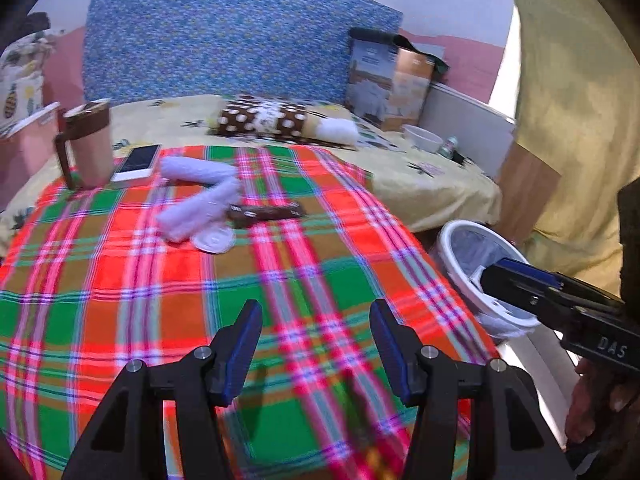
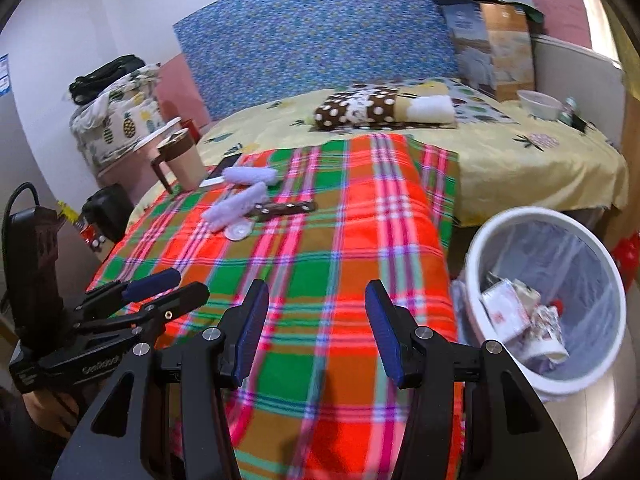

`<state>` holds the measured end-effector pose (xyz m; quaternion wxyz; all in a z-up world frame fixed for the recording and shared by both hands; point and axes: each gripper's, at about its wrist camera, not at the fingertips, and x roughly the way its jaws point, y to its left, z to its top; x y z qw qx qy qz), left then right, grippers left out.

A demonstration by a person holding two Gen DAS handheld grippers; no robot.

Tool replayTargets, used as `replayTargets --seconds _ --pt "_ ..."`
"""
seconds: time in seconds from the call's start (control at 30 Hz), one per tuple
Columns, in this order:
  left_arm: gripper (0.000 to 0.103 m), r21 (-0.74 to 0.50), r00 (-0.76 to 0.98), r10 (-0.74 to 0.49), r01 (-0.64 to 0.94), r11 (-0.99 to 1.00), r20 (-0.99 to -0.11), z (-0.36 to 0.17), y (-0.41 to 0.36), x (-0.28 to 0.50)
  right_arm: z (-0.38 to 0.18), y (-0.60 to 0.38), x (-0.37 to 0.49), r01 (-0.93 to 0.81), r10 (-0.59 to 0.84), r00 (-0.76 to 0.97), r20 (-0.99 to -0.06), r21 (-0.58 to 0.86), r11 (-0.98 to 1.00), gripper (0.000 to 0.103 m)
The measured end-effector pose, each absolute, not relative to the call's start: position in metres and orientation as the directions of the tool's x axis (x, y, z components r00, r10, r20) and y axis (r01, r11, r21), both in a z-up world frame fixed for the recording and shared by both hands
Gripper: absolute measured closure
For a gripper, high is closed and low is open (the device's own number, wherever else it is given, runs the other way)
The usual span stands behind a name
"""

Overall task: Collect trash
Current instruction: 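Move both grippers back over the bed, then grasp the white foam net with the left gripper while the right grasps the clear plastic cup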

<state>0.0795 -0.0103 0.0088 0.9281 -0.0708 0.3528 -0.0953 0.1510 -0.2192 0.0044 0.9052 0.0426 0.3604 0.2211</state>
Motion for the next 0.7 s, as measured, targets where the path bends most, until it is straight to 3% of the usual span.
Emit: replayTargets --seconds 0.7 --pt "0.047 -0.091 0.764 -0.043 -0.021 0.996 -0.644 0.017 0.07 0.16 0.007 -0.18 0.2 -0.468 0.474 0.601 -0.643 0.198 0.861 0.051"
